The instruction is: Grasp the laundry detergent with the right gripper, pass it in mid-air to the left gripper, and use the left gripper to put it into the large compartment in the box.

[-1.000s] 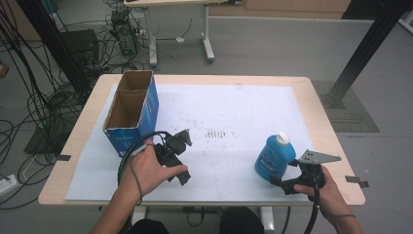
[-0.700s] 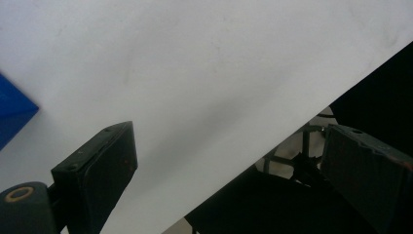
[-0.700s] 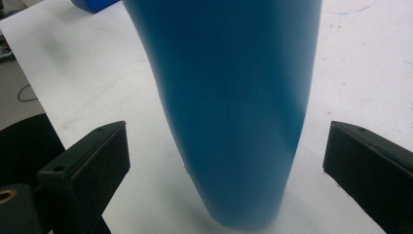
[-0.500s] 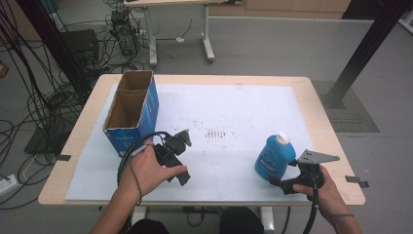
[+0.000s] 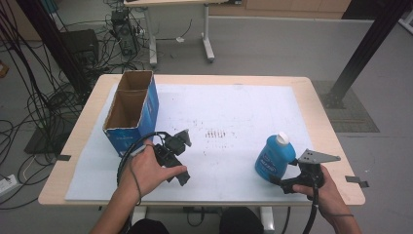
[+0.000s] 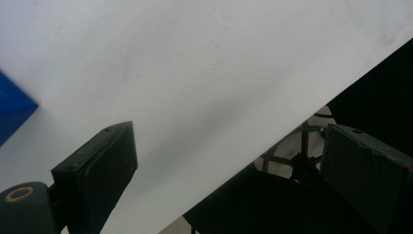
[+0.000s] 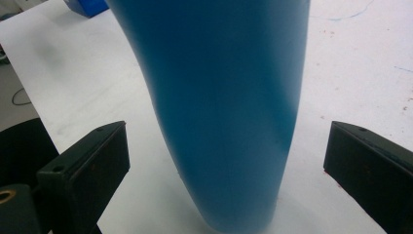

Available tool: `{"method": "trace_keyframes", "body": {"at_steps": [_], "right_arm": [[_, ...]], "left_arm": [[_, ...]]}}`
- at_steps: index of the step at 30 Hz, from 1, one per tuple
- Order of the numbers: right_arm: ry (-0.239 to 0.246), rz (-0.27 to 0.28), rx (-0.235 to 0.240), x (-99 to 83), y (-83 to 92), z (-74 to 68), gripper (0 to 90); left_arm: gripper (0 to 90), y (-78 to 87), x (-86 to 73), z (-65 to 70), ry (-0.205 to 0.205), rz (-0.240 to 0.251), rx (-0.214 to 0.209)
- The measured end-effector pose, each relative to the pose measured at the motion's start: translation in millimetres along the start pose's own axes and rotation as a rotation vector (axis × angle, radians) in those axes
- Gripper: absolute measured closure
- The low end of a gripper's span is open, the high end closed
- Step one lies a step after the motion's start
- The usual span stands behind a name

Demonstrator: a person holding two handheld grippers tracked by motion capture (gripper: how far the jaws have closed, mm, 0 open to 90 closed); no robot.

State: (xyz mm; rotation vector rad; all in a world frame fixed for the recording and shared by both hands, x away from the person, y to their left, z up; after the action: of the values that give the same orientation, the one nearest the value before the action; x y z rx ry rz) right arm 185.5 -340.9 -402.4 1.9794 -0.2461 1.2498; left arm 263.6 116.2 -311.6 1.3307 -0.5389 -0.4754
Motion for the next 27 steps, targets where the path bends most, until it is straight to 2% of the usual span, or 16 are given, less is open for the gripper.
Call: {"method": "trace_keyframes", "body": {"at_steps": [18,27], "right_arm": [[0.006,0.041,-0.005,-3.0,-7.0,-2.0,3.4],[-0.007,0.071,-0.014,-6.8,-10.6,-2.4,5.0]], "left_arm": [[6.9,-0.3,-3.4,-2.4,0.012,0.001,-0.005],[6.9,-0.5,-3.0,-2.9,0.004,-0.002,-0.007]]}}
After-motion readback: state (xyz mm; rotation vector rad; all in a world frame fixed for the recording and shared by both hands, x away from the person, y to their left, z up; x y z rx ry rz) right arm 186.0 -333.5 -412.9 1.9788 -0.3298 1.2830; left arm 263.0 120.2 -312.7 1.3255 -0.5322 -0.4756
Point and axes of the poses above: each handheld gripper's, and its own axes: y roughly backward along the jaws, x roughly out of its top, z roughly to its right, the point moved 7 cm from there along -y, roughly forward along the jaws, and after that the axes turned 5 degrees about z, right-handed, at the moved point
